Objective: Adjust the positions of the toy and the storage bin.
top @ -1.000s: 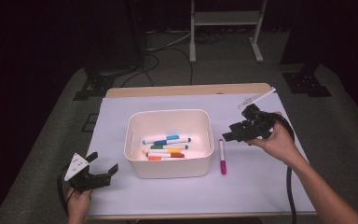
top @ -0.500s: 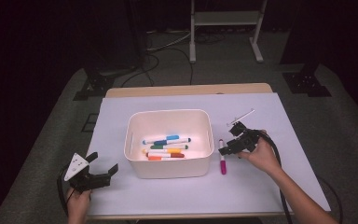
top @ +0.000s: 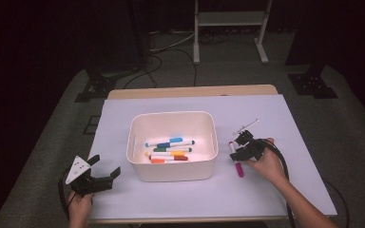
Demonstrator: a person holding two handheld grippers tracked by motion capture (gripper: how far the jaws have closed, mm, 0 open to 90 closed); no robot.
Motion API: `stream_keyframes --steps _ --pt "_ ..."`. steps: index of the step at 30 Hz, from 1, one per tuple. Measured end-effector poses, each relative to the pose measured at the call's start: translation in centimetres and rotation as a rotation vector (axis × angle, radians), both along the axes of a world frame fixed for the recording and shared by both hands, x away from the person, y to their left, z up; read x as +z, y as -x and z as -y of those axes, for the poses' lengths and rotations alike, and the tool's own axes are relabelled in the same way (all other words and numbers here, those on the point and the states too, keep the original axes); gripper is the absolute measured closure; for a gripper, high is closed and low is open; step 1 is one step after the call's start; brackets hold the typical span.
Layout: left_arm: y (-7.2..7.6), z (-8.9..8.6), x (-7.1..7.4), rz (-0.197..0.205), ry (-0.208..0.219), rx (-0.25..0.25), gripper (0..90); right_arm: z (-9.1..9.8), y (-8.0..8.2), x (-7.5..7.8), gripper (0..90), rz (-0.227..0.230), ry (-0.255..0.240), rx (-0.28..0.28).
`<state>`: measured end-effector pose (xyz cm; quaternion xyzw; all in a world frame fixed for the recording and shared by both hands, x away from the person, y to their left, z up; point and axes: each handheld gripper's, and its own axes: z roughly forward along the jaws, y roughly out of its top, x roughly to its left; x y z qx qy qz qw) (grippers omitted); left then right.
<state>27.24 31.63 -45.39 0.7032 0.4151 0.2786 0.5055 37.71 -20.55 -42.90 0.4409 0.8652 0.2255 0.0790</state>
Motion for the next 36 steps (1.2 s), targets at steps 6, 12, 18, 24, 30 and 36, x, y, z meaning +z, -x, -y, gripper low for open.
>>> stream_keyframes --steps 6,12,18,24,30,36 --pt "0.0 0.0 0.0 0.000 -0.001 0.002 0.5 2.1 0.7 -0.3 73.8 0.016 0.012 -0.033" --pt "0.0 0.0 0.0 -0.001 0.000 0.002 0.6 3.4 1.0 -0.3 75.8 0.005 -0.015 -0.049" --pt "0.0 0.0 0.0 -0.002 -0.001 0.002 0.6 4.7 1.5 0.4 75.9 -0.022 -0.090 -0.057" --pt "0.0 0.0 0.0 -0.002 -0.001 0.003 0.5 5.4 2.0 2.4 75.9 -0.012 -0.146 -0.050" --pt "0.0 0.0 0.0 -0.003 -0.002 0.003 0.5 5.3 2.6 6.2 75.9 0.020 -0.216 -0.020" --pt "0.0 0.0 0.0 -0.002 -0.002 0.003 0.5 4.4 3.0 10.2 75.9 0.052 -0.251 0.038"
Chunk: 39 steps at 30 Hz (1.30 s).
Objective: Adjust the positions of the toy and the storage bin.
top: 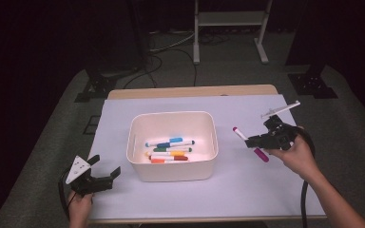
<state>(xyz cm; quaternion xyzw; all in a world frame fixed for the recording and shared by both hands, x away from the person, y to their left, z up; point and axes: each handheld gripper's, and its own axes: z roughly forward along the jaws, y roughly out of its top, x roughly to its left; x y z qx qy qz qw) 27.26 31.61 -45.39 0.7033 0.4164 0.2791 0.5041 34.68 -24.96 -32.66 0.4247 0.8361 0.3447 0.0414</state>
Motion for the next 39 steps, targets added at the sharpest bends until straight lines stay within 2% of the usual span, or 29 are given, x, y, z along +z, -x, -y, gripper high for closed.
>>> stream_keyframes --steps 10,17,27,33,39 --pt "0.0 0.0 0.0 -0.002 -0.001 -0.001 0.6 -2.9 0.2 5.7 75.9 0.043 -0.019 0.090" --pt "0.0 0.0 0.0 -0.003 0.001 -0.002 0.5 -5.7 0.1 8.3 75.9 0.053 -0.045 0.175" --pt "0.0 0.0 0.0 -0.002 0.000 -0.004 0.5 -11.1 -0.3 9.4 75.9 0.044 -0.044 0.307" --pt "0.0 -0.1 0.0 -0.002 0.001 -0.004 0.6 -14.4 -0.5 9.0 75.8 0.033 -0.032 0.388" --pt "0.0 -0.1 0.0 -0.003 0.001 -0.005 0.5 -17.0 -0.8 8.1 75.8 0.010 -0.031 0.450"
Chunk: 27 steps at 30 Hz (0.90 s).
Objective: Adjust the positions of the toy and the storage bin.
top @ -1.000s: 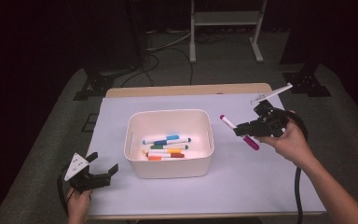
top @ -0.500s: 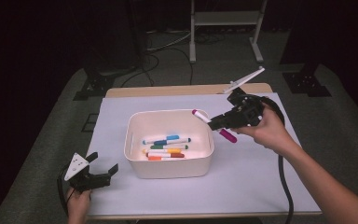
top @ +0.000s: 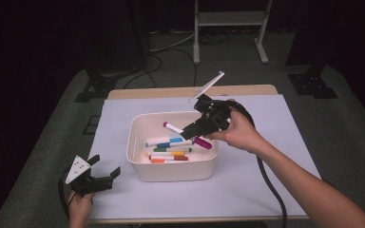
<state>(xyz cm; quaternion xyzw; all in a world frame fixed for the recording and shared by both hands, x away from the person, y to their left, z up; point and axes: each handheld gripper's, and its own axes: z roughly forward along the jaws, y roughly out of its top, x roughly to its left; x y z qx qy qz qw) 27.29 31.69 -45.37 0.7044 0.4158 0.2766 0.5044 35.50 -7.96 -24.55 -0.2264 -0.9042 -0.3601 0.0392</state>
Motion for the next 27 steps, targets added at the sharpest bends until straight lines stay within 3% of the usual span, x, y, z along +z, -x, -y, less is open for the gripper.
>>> stream_keyframes --steps 15,27 --pt "0.0 0.0 0.0 0.001 0.000 -0.002 0.5 -4.9 -0.6 -3.0 75.8 -0.047 0.040 0.095" --pt "0.0 0.0 0.0 0.002 0.007 -0.001 0.5 -7.9 -1.7 -6.0 75.8 -0.081 0.076 0.138"
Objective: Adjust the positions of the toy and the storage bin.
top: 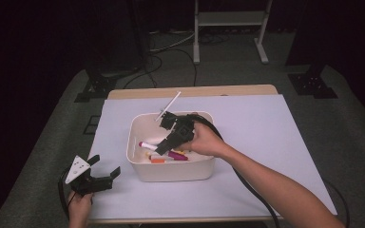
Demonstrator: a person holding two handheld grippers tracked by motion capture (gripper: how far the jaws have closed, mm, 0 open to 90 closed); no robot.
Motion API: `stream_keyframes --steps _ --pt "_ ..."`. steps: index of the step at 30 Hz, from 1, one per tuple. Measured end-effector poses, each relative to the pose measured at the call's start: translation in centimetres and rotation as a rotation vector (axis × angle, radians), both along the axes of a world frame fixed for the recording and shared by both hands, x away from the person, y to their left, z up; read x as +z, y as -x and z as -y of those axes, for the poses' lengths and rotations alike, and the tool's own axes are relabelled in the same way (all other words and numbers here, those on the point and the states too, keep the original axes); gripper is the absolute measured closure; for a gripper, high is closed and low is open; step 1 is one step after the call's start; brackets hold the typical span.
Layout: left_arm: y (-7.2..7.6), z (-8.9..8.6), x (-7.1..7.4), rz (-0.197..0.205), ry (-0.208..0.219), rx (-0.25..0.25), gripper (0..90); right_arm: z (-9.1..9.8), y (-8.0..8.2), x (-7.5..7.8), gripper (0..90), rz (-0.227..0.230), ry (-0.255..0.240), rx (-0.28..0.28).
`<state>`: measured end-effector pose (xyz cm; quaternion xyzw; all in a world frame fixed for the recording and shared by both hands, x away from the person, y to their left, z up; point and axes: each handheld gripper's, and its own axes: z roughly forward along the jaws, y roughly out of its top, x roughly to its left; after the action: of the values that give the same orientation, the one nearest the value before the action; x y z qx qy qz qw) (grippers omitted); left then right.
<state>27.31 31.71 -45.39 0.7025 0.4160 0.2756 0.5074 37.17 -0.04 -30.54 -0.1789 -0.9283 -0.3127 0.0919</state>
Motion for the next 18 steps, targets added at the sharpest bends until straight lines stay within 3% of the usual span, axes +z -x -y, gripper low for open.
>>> stream_keyframes --steps 18 --pt "0.0 0.0 0.0 -0.001 0.002 -0.001 0.5 -2.4 -0.7 -3.6 75.6 0.007 0.131 0.060"
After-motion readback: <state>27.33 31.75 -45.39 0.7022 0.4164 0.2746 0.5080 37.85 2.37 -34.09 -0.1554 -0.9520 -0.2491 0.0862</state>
